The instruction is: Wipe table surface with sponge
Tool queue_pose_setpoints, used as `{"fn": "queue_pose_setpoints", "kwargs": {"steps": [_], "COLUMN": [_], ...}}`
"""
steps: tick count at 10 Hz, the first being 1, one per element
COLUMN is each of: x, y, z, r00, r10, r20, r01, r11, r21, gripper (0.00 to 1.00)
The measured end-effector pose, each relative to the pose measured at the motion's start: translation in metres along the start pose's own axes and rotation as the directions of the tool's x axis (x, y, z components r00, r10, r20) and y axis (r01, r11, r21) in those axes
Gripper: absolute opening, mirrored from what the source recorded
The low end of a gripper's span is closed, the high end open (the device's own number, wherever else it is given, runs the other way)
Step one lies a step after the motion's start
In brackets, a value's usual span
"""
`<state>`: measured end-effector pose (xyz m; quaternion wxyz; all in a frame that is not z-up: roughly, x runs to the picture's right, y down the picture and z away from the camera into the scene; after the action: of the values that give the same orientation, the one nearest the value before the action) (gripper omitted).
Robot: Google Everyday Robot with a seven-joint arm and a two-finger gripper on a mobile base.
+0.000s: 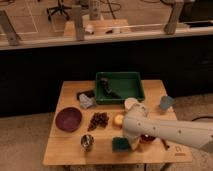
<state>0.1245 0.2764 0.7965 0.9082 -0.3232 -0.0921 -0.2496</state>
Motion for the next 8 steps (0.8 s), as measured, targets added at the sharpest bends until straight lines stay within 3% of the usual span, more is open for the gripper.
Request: {"fn": "queue_pose_setpoints", "kwargs": {"steps": [2,4,8], "x": [-0.002,-0.023,-0.062], "y": [-0.031,-0.051,-0.047], "z": [0.001,0.0,-0.015], "r00": [1.0,1.0,0.995], "r10": [-0.002,-0.022,-0.085], "r20": [-0.001,0.013,0.06], "r01": [0.002,0.022,0.08], "r11": [1.0,0.999,0.993], "r21": [0.018,0.041,0.084], "gripper": [0.05,0.05,0.05]}}
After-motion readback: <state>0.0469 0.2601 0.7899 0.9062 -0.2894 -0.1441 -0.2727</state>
